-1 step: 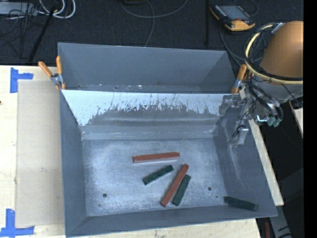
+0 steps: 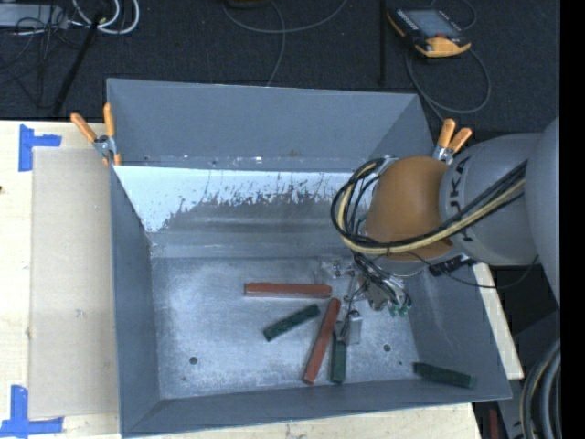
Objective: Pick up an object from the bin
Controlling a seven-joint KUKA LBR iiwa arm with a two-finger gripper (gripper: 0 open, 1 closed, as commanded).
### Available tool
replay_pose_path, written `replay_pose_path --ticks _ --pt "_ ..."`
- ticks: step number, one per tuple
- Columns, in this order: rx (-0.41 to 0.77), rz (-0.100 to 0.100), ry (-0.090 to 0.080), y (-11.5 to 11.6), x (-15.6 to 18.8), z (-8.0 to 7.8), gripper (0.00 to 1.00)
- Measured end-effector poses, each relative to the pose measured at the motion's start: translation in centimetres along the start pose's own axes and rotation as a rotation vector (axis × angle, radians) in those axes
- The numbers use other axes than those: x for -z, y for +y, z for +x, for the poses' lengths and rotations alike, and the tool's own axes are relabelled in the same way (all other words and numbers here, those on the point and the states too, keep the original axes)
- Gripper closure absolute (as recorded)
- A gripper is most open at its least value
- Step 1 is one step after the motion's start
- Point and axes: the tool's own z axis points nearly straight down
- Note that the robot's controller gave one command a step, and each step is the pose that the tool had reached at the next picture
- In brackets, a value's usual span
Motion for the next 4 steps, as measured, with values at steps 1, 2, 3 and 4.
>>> replay_pose_path --ticks 1,2,3,4 --pt "0.218 0.001 -0.012 7.1 3.4 0.1 0.00" --pt "0.312 0.003 -0.007 7.0 3.6 0.9 0.00" --pt "0.519 0.004 -0.009 7.3 0.5 0.1 0.00" --pt "0.518 0.004 -0.008 7.3 0.6 0.1 0.00"
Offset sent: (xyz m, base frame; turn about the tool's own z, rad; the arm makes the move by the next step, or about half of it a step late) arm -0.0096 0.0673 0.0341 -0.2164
